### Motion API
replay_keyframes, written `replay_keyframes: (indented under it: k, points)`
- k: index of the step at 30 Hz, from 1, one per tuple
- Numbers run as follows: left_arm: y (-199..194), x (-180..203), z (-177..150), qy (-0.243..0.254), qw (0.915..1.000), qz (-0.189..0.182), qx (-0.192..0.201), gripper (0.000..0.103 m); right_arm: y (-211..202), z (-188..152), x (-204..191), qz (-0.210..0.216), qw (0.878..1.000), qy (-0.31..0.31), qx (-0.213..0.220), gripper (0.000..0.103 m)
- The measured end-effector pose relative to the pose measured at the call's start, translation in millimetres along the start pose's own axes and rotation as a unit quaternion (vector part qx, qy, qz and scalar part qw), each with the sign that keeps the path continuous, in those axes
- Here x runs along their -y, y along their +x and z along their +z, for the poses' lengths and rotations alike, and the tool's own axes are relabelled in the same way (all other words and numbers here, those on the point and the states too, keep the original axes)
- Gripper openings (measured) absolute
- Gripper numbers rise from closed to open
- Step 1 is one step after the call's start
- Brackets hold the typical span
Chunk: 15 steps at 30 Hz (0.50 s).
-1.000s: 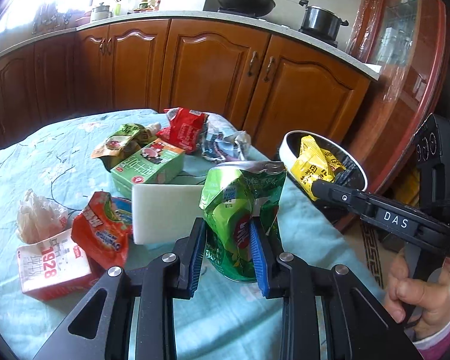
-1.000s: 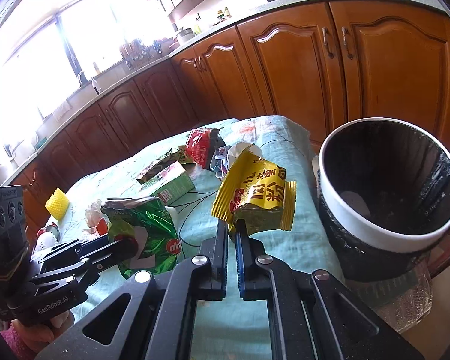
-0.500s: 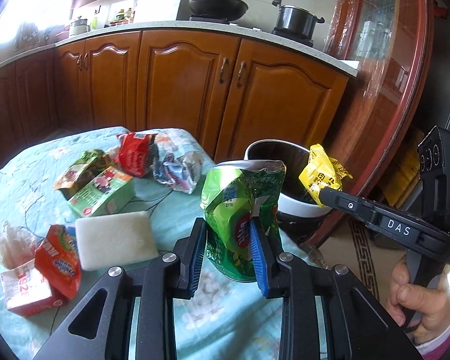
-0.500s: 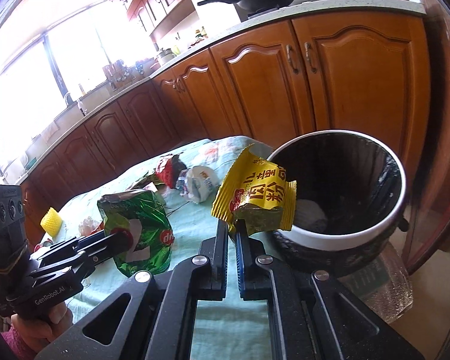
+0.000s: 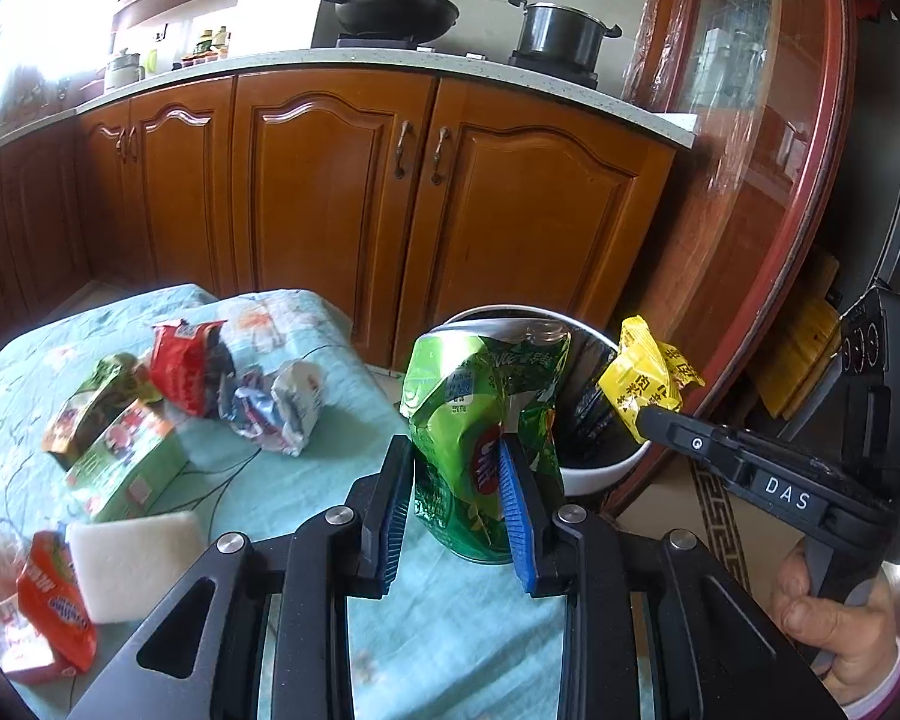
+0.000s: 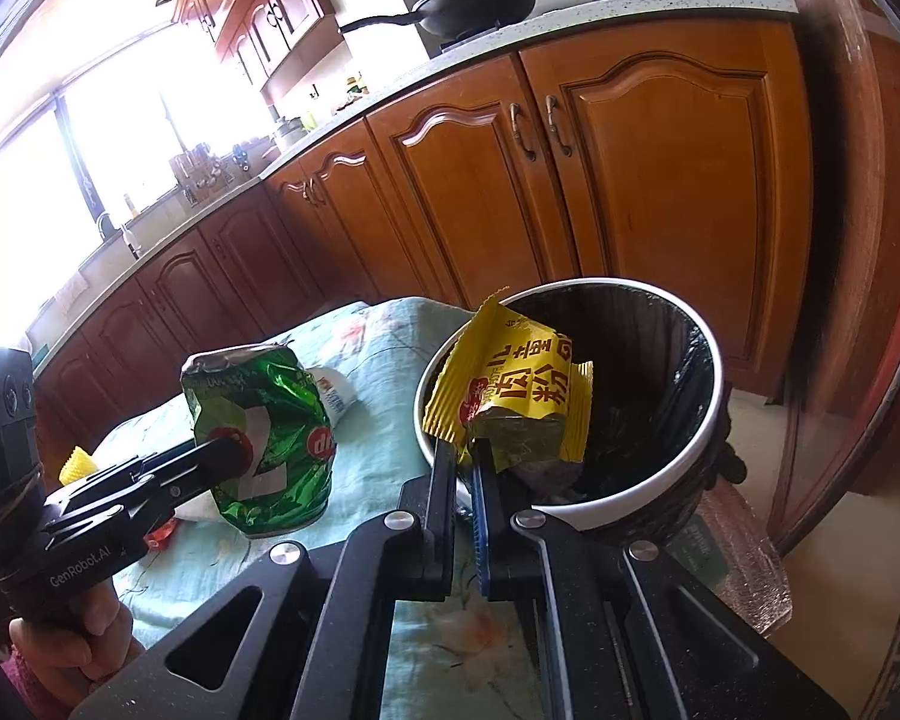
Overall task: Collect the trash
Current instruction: 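Carry both bags over the bin and open both tools to release them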
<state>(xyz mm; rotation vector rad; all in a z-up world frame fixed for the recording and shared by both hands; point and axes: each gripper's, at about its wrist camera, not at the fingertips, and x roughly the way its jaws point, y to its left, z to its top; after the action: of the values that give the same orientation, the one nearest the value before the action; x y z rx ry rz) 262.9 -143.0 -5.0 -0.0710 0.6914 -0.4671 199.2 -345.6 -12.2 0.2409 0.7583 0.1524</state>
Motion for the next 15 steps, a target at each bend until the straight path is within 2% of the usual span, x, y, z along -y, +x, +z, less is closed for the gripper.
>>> replay_keyframes:
  k: [15]
  points:
    - [63,22,34,0.01,0.9997,-0.001,-0.02,0.027,19,17,31,-0.016,1.0,0.005,-0.014,0.005]
